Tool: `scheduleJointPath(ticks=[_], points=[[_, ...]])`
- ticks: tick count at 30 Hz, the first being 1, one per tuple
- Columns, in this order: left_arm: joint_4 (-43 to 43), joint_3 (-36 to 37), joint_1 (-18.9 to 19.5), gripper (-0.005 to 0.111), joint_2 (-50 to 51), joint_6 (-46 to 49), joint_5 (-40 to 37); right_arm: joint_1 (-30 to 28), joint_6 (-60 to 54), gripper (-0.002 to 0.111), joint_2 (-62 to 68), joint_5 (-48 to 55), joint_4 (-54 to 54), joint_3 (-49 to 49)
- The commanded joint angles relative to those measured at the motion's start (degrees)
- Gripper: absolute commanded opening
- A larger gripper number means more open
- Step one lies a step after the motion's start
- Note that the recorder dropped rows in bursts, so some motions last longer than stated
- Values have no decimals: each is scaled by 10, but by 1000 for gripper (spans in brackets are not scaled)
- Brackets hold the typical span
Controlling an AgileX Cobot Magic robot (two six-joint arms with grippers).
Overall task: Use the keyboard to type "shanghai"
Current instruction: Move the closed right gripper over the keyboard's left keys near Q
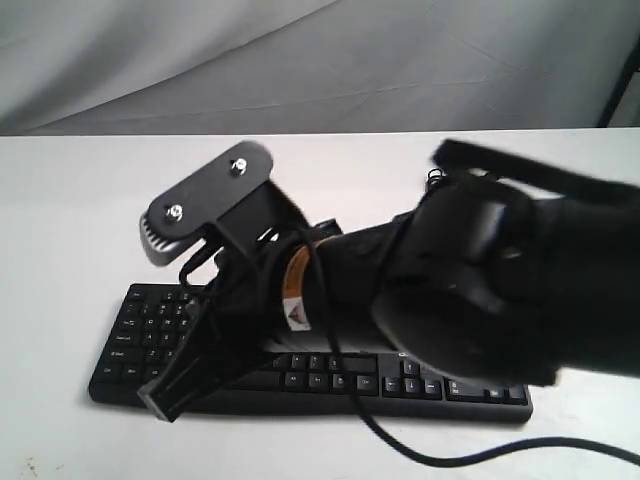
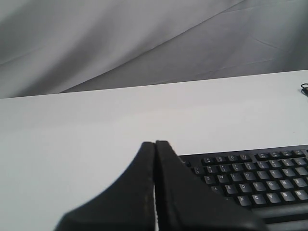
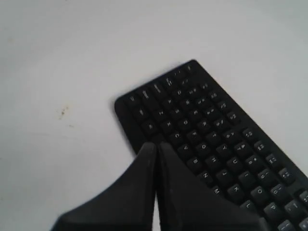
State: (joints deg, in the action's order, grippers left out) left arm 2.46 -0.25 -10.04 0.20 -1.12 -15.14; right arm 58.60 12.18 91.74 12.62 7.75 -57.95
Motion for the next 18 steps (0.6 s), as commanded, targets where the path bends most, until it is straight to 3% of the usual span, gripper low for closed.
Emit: scheduleJointPath(ticks=[1, 10, 18], points=[[0, 2, -2, 0, -2, -2, 3, 2, -5, 0, 78, 36, -4, -50], [0, 2, -2, 0, -2, -2, 3, 2, -72, 0, 199, 147, -4, -249], [0, 2, -2, 0, -2, -2, 3, 1, -77, 0, 263, 55, -2, -253]])
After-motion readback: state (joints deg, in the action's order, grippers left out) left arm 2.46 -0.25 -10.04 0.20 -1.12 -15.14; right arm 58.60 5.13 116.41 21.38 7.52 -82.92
